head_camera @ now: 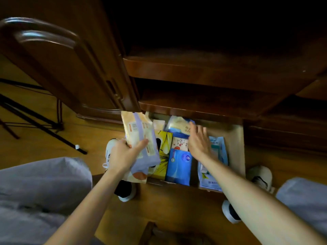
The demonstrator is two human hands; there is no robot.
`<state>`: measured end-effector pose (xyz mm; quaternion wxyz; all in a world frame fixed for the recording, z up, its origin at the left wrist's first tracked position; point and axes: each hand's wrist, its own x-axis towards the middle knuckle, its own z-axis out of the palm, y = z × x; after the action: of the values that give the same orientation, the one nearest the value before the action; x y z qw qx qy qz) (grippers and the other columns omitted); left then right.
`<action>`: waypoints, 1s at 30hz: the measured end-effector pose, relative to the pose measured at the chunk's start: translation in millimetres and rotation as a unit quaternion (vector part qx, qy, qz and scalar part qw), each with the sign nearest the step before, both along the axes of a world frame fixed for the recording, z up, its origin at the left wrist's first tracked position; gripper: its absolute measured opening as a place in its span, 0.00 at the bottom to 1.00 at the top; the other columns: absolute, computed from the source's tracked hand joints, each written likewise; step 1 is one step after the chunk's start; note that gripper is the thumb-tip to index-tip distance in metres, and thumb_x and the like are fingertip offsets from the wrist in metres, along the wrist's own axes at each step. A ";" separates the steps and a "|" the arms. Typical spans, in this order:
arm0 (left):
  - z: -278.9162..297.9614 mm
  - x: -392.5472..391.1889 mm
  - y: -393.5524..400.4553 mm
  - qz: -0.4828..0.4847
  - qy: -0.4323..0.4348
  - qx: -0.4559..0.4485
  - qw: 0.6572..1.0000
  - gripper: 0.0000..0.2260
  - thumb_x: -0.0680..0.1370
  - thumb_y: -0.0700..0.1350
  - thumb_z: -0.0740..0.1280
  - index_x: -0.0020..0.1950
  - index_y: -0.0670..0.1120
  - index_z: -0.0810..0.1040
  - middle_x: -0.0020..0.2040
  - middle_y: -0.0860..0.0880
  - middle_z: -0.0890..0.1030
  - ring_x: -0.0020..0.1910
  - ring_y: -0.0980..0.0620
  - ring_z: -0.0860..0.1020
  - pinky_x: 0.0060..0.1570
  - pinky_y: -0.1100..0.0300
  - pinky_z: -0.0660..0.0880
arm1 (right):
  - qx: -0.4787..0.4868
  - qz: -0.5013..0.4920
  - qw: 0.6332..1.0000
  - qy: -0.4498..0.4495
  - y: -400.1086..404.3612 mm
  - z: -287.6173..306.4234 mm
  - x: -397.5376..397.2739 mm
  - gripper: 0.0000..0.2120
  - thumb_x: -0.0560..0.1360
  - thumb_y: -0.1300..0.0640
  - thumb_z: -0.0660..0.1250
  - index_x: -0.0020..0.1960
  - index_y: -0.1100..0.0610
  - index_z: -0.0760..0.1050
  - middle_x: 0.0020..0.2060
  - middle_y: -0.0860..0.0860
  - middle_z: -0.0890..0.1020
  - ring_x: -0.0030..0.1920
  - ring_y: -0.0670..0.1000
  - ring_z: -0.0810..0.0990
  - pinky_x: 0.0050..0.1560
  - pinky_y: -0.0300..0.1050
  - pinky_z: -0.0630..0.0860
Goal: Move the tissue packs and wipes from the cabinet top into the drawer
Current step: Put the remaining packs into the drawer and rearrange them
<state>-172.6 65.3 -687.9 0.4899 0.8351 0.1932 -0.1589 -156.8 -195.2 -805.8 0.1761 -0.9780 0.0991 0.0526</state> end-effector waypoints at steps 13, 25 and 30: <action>-17.0 3.8 -4.3 -0.083 0.003 0.008 0.996 0.14 0.71 0.61 0.77 0.48 0.54 0.80 0.42 0.55 0.87 0.40 0.56 0.86 0.39 0.41 0.84 | 0.059 0.081 0.984 0.150 -11.8 -38.7 28.7 0.21 0.85 0.49 0.49 0.71 0.54 0.72 0.81 0.51 0.55 0.81 0.53 0.45 0.78 0.59 0.51; -17.9 -3.2 0.5 -0.080 -0.007 0.006 0.997 0.12 0.71 0.60 0.76 0.46 0.58 0.77 0.43 0.59 0.85 0.41 0.59 0.86 0.40 0.48 0.85 | 0.180 -0.214 0.954 0.107 -14.5 -28.9 46.3 0.35 0.78 0.42 0.67 0.76 0.55 0.56 0.70 0.61 0.67 0.64 0.63 0.74 0.52 0.53 0.75; -18.2 -1.3 -2.6 -0.085 -0.017 -0.004 0.996 0.10 0.72 0.58 0.76 0.46 0.60 0.77 0.37 0.66 0.84 0.40 0.61 0.86 0.38 0.49 0.85 | 0.230 -0.212 0.944 0.108 -16.3 -39.0 49.3 0.35 0.76 0.59 0.72 0.79 0.56 0.59 0.68 0.59 0.75 0.63 0.59 0.78 0.48 0.51 0.81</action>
<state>-173.9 62.7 -706.1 0.4810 0.8491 0.1124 -0.1871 -107.5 -211.5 -844.9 0.3913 -0.8556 0.3083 0.1410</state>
